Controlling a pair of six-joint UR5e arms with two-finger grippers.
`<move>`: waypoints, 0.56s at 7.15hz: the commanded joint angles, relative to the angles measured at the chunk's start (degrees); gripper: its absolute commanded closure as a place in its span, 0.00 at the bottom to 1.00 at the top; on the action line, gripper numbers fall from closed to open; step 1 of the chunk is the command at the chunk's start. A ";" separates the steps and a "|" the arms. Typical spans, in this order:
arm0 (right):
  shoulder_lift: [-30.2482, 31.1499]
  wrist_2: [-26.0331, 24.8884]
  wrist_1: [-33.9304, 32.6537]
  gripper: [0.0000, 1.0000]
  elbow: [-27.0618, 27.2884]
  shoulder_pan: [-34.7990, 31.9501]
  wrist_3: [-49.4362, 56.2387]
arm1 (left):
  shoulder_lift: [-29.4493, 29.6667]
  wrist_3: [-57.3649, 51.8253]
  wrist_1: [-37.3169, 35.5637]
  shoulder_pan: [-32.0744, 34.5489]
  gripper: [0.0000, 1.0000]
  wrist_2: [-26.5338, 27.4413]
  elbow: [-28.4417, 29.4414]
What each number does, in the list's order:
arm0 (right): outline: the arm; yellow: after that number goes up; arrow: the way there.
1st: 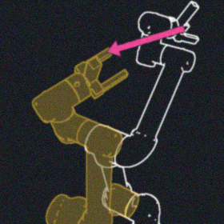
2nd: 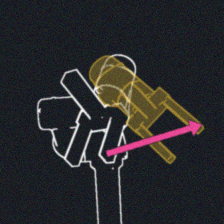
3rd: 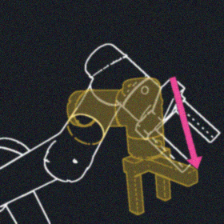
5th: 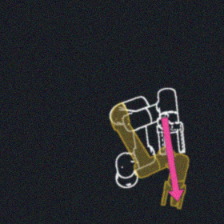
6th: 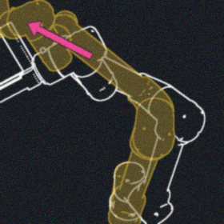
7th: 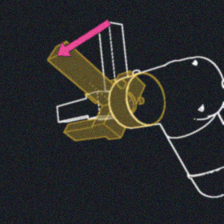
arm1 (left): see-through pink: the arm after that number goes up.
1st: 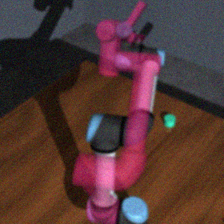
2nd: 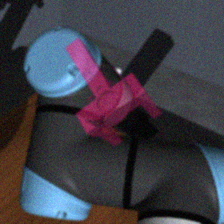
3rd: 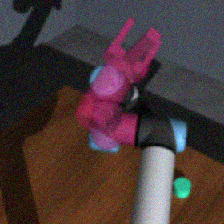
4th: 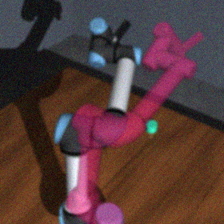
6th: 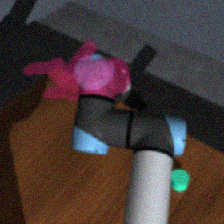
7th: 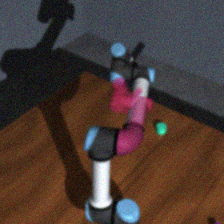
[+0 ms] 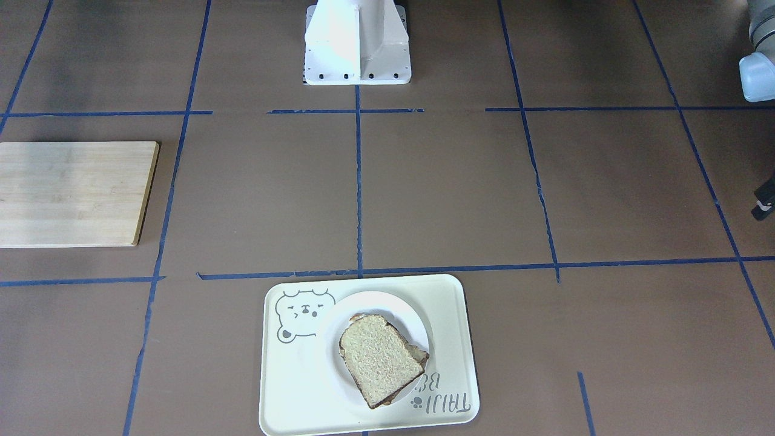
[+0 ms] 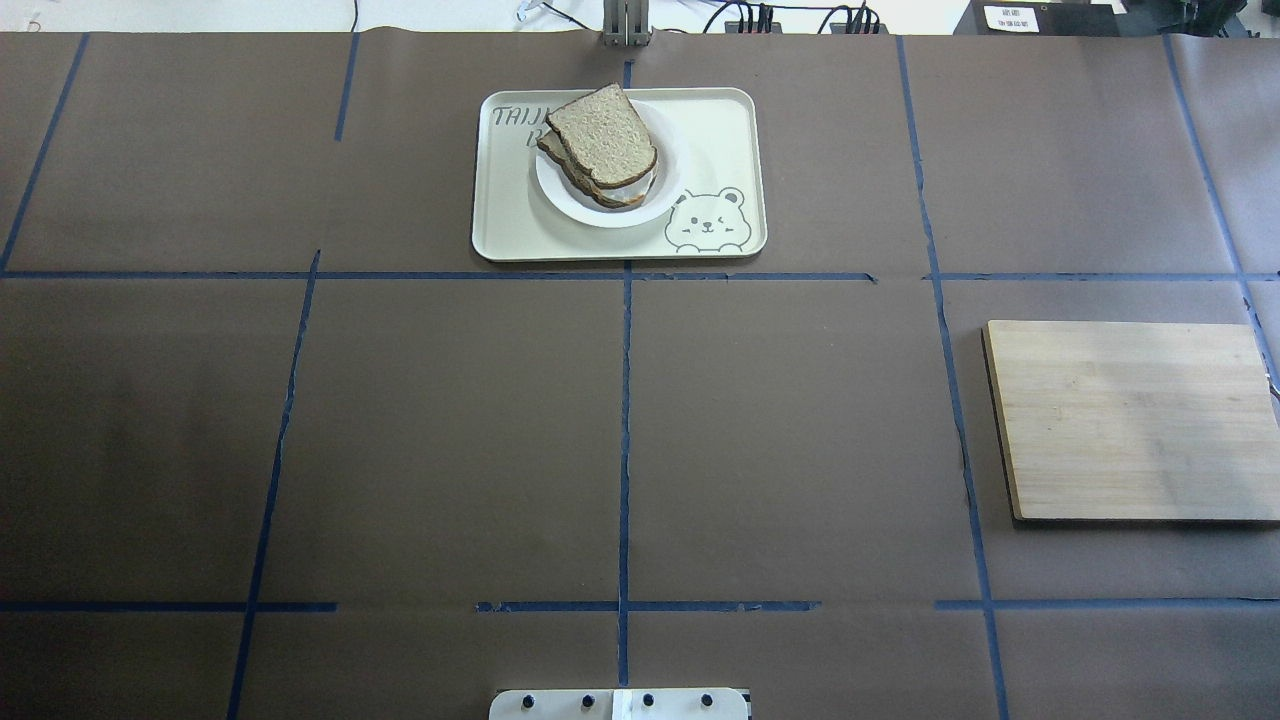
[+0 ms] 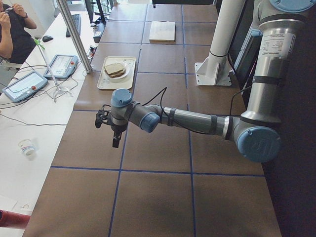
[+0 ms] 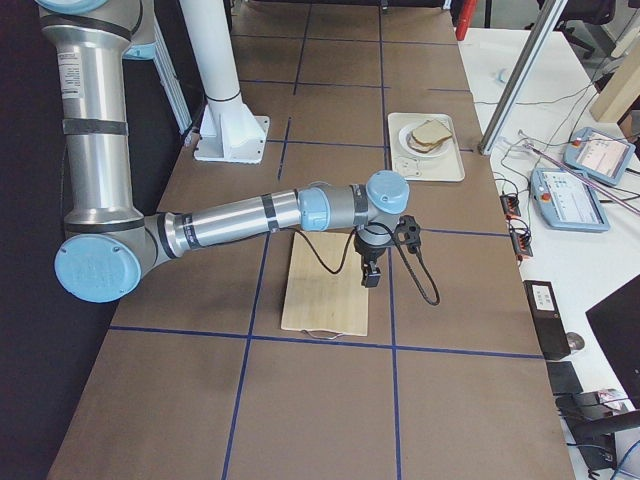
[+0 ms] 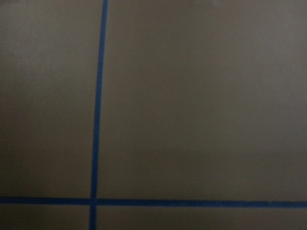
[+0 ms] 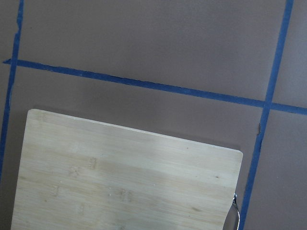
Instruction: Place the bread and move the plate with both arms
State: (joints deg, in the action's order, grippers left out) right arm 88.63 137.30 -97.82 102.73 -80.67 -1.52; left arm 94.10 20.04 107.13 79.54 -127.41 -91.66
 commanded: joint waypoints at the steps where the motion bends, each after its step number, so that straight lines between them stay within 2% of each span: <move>1: -0.04 0.16 -0.09 0.00 -0.78 -1.76 0.47 | -1.81 -20.90 -15.81 6.47 0.00 -1.79 -0.10; 2: 0.05 0.33 -0.09 0.00 -1.04 -2.29 0.47 | -1.38 -27.36 -22.86 9.64 0.00 -1.88 0.08; 4: -0.04 0.68 -0.09 0.00 -2.96 -3.95 0.73 | -2.59 -29.36 -26.88 11.08 0.00 -6.59 -0.28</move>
State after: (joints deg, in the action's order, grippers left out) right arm 88.62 137.77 -97.91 100.84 -83.53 -0.97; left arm 92.23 -7.34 83.02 89.56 -131.03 -91.95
